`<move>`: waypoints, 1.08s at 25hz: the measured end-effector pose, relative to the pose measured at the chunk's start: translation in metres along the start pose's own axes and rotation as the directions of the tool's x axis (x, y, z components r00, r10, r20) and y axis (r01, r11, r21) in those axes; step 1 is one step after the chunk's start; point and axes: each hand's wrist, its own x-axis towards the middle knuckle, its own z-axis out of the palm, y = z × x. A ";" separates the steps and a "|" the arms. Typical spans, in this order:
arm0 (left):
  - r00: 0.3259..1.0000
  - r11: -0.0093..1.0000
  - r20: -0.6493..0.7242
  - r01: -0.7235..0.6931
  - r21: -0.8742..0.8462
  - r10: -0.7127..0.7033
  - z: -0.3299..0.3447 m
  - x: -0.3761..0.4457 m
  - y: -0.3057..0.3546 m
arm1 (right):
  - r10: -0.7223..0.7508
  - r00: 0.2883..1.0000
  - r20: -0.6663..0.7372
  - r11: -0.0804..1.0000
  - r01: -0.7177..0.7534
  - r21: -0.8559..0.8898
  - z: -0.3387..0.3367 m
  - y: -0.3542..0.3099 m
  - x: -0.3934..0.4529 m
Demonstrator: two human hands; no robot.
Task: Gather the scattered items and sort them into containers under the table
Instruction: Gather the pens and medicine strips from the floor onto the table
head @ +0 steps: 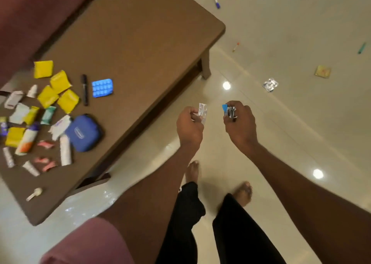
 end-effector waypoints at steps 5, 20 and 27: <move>0.994 0.997 -0.098 0.050 -0.052 -0.055 -0.084 0.039 0.004 | -0.165 0.978 0.127 0.981 0.176 -0.077 0.045 -0.091 0.001; 0.846 0.844 -0.269 0.511 0.161 -0.460 -0.237 0.214 -0.086 | -0.189 0.894 0.406 0.858 0.352 -0.374 0.295 -0.216 0.088; 0.874 0.824 -0.321 0.464 0.325 -0.366 -0.242 0.232 -0.079 | -0.160 0.901 0.403 0.787 0.363 -0.498 0.336 -0.229 0.086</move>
